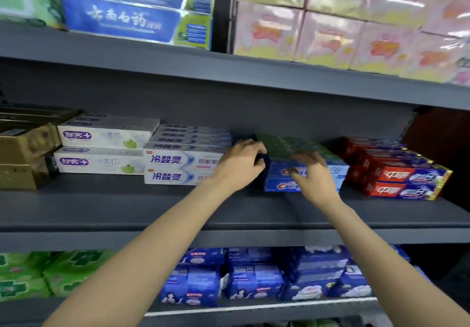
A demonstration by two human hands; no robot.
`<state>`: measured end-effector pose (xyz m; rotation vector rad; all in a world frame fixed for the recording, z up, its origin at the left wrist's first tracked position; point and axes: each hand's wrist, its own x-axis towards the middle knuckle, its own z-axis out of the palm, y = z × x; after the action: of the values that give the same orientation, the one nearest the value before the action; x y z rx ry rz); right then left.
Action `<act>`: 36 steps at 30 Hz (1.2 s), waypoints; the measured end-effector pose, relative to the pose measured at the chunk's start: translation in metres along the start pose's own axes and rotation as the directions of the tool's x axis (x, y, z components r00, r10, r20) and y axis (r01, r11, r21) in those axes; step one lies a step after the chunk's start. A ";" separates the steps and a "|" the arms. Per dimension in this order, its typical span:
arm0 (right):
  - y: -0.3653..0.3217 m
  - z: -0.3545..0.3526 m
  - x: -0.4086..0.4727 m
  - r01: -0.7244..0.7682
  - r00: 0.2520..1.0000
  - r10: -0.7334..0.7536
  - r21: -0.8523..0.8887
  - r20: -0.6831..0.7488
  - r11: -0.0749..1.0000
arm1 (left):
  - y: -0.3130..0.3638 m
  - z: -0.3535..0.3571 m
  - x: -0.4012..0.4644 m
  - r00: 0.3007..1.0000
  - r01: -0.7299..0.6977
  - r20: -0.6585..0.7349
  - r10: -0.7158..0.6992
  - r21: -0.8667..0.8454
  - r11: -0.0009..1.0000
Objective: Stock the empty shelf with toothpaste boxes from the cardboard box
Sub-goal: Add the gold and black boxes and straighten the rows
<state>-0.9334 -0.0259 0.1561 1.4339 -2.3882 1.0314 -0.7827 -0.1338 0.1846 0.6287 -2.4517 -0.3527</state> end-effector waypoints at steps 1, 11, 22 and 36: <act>0.014 -0.008 0.004 -0.011 1.000 0.011 0.003 -0.016 1.000 | 0.012 0.006 0.009 0.998 0.013 0.067 -0.016 0.050 0.999; 0.106 -0.038 0.050 -0.333 0.943 0.305 0.390 0.134 0.859 | 0.050 0.082 0.064 0.931 0.046 0.319 -0.175 0.372 0.927; 0.131 -0.017 0.049 -0.490 0.869 0.310 0.764 0.387 0.420 | 0.042 0.090 0.063 0.927 0.095 0.296 -0.228 0.405 0.909; 0.078 0.017 0.048 -0.446 0.872 0.119 0.673 0.474 0.590 | 0.031 0.056 0.046 0.898 0.271 0.206 -0.389 0.437 0.858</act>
<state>-1.0198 -0.0472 0.1290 1.5974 -2.6341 2.2853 -0.8606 -0.1244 0.1733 1.2709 -2.7150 -0.0714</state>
